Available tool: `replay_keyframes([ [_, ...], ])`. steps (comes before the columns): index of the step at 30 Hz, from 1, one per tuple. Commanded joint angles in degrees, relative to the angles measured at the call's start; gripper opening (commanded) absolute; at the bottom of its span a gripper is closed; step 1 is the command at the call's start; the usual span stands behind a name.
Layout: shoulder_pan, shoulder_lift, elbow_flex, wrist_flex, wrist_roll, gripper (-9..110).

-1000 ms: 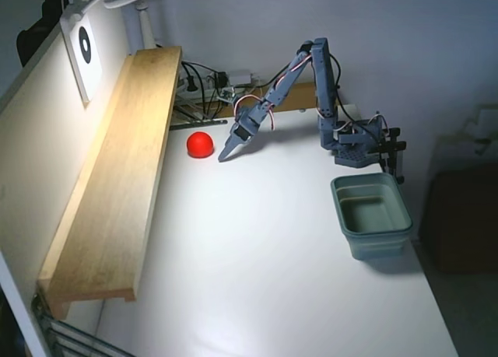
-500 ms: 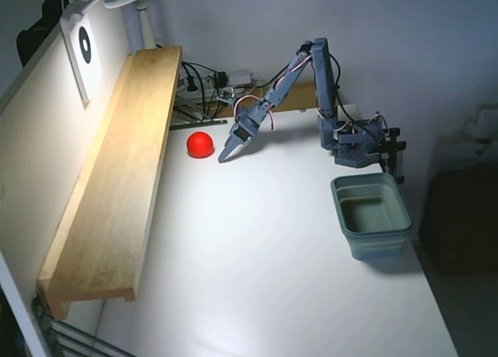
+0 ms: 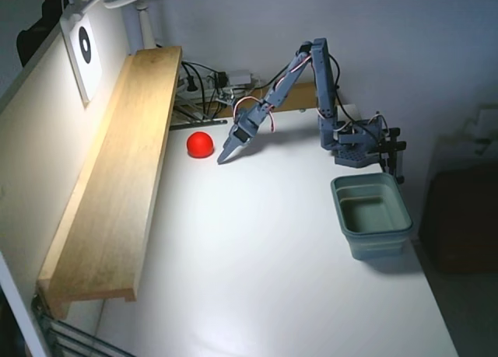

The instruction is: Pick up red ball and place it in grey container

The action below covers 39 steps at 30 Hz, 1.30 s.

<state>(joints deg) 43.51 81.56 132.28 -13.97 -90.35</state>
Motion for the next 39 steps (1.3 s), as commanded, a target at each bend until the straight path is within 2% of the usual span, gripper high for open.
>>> replay_keyframes([
  [1, -0.2, 0.1, -2.3, -1.9, 0.4, 38],
  [39, -0.2, -7.4, -12.2, 0.8, 0.4, 38],
])
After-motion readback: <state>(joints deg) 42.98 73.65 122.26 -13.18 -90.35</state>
